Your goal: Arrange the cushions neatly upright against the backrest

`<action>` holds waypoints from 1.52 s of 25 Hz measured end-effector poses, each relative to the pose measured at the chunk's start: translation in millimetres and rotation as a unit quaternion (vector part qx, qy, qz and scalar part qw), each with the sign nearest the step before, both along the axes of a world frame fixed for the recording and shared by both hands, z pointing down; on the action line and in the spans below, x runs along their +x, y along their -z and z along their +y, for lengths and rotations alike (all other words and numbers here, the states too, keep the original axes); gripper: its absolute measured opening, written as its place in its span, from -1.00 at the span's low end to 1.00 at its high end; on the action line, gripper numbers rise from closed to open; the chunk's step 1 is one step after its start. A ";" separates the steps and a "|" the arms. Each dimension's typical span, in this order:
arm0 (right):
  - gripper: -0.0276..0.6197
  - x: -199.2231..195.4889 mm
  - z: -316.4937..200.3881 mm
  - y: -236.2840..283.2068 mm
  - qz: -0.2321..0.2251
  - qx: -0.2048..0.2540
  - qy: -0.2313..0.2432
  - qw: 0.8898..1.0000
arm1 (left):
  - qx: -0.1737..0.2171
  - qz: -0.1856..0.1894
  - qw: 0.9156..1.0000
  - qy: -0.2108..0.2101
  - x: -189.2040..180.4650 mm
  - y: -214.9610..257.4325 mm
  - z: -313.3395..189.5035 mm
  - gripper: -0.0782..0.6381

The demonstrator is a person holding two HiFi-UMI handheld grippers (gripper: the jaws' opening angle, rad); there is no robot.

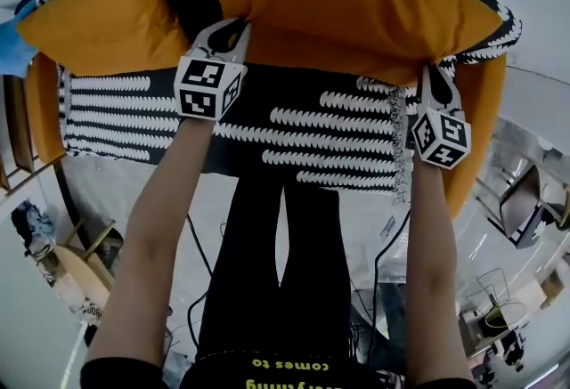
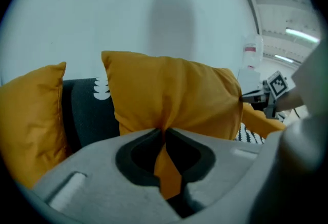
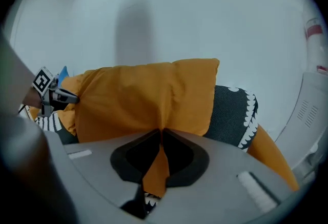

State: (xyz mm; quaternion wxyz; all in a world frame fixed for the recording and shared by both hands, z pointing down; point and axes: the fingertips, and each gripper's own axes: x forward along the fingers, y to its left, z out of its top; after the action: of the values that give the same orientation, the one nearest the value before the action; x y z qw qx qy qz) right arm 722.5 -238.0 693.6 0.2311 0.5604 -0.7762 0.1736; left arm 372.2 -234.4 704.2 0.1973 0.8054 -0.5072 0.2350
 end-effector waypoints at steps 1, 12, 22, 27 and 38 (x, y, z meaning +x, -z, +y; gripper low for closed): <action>-0.76 -1.0 -1.2 0.3 -0.003 -0.003 -0.008 1.000 | -0.001 0.006 1.000 0.009 -3.1 -0.4 -1.7 -0.67; -0.07 8.6 17.5 28.7 -0.067 -0.010 -0.084 0.994 | -0.050 0.059 0.997 0.013 4.0 18.1 10.3 0.10; -0.13 -45.5 71.1 172.7 -0.077 0.068 -0.041 0.994 | 0.023 0.031 0.999 0.003 -4.4 150.2 45.1 0.10; -0.17 -82.0 82.2 271.7 -0.120 0.124 -0.013 0.985 | 0.077 0.052 0.996 0.013 -12.2 237.1 63.5 0.10; -0.48 -106.0 111.0 431.3 -0.150 0.215 0.014 0.965 | 0.179 0.098 0.977 0.055 -23.8 391.2 95.3 -0.07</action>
State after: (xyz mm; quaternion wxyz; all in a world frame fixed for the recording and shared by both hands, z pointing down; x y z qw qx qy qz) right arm 616.4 -126.9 262.3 -0.0112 0.5532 -0.8290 0.0815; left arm 348.4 -139.1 312.9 0.1110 0.8175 -0.5630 0.0491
